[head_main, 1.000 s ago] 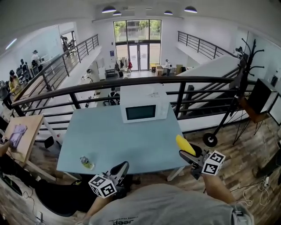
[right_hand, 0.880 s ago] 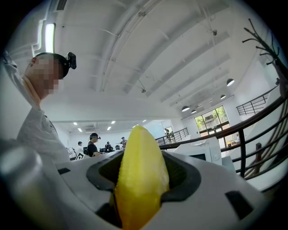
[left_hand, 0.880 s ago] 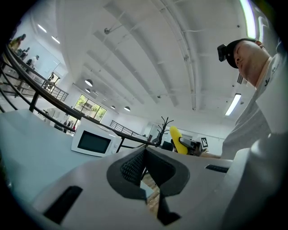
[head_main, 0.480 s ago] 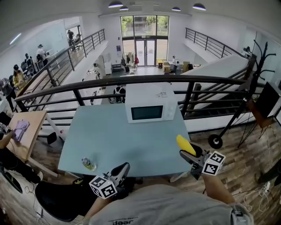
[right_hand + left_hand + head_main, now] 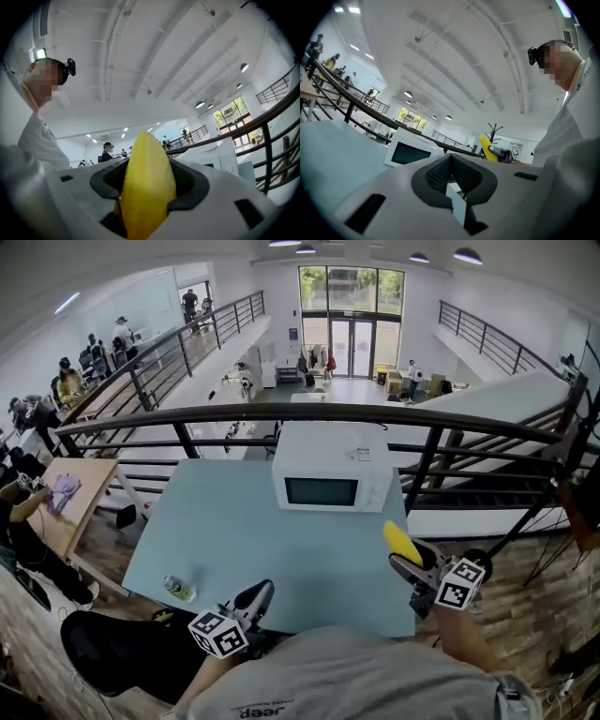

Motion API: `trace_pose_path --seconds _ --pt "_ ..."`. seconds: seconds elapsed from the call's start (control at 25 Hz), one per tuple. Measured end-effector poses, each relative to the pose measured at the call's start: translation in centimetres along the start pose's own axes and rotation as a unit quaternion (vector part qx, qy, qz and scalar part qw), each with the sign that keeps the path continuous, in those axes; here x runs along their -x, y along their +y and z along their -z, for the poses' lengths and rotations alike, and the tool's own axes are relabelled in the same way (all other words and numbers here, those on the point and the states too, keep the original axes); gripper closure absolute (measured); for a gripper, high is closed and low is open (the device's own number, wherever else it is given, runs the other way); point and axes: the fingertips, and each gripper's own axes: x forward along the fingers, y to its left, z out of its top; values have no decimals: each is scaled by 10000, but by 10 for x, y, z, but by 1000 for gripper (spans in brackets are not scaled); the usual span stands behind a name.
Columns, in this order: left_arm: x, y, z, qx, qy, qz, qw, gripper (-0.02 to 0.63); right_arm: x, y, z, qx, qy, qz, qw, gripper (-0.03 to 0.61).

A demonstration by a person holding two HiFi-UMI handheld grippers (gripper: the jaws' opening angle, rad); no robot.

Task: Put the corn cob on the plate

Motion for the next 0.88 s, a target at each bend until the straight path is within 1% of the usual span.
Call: trace_pose_path --seconds 0.08,0.28,0.4,0.52,0.68,0.8,0.88 --pt "-27 -7 0 69 -53 -110 9999 606 2 -27 -14 0 34 -158 9999 327" --pt "-93 -24 -7 -22 -156 -270 9995 606 14 -87 -42 61 26 -438 9990 327" --pt "-123 -35 -6 -106 -83 -374 9992 606 22 -118 -45 14 35 -547 9985 327" --pt "-142 -36 -4 -162 25 -523 9985 606 27 -144 -43 -55 27 -606 9981 327" --pt "-148 -28 -10 -207 104 -590 9980 607 20 -158 -31 -195 47 -568 9982 327" --pt "-143 -11 -18 -288 130 -547 9980 606 8 -155 -25 -169 20 -489 9987 327" --pt "-136 7 -24 -356 138 -467 9982 607 -2 -150 -21 -105 -10 -364 9993 327"
